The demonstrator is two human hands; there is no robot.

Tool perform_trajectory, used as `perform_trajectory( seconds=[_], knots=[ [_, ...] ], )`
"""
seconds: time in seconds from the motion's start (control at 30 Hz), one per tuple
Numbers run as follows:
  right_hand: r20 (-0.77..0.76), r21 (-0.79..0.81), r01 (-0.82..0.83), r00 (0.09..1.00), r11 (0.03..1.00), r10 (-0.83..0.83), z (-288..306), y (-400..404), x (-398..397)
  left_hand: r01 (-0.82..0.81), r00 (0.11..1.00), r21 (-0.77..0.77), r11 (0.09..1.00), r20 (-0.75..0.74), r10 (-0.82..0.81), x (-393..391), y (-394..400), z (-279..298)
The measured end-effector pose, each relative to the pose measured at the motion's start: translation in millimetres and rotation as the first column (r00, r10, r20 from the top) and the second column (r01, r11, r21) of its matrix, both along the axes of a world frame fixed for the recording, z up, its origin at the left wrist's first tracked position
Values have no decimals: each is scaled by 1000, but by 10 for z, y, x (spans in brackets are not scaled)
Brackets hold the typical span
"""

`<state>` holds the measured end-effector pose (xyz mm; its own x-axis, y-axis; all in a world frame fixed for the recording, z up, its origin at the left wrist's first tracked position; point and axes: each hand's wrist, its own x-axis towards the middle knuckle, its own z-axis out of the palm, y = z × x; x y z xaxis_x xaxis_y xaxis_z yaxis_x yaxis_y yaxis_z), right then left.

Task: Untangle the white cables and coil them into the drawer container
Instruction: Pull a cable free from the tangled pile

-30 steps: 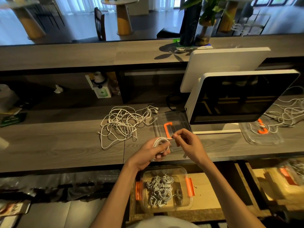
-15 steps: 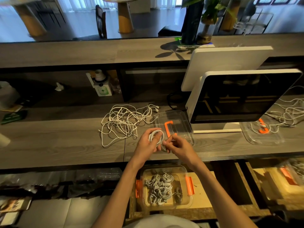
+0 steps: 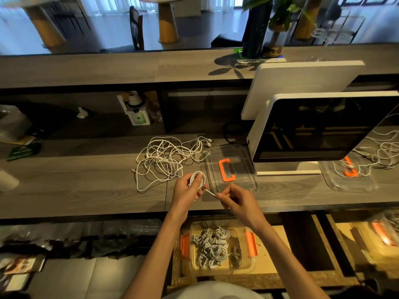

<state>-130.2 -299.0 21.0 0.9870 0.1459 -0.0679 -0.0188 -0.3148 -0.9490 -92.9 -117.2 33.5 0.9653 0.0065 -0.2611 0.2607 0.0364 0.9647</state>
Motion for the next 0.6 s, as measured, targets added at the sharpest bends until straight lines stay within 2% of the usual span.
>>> perform_trajectory(
  seconds=[0.13,0.2,0.27,0.37,0.43,0.6],
  knots=[
    [-43,-129,-264,965,956,260,163,-9,25,-20,998,301,953,64,1,28,-62,-91],
    [-7,-214,-314,948,925,320,255,-50,66,3,998,351,936,51,-23,30,-83,-109],
    [65,-259,-293,946,921,319,328,-96,123,57,998,369,928,15,-67,36,-99,-105],
    [166,-331,-274,925,903,341,360,-127,214,142,990,361,922,-28,-142,32,-137,-74],
    [210,-378,-236,920,895,331,365,-138,282,176,984,305,936,-78,-160,2,-177,-27],
    [295,-328,-220,900,918,321,442,-67,392,230,956,115,966,-213,-203,-32,-224,101]
  ],
)
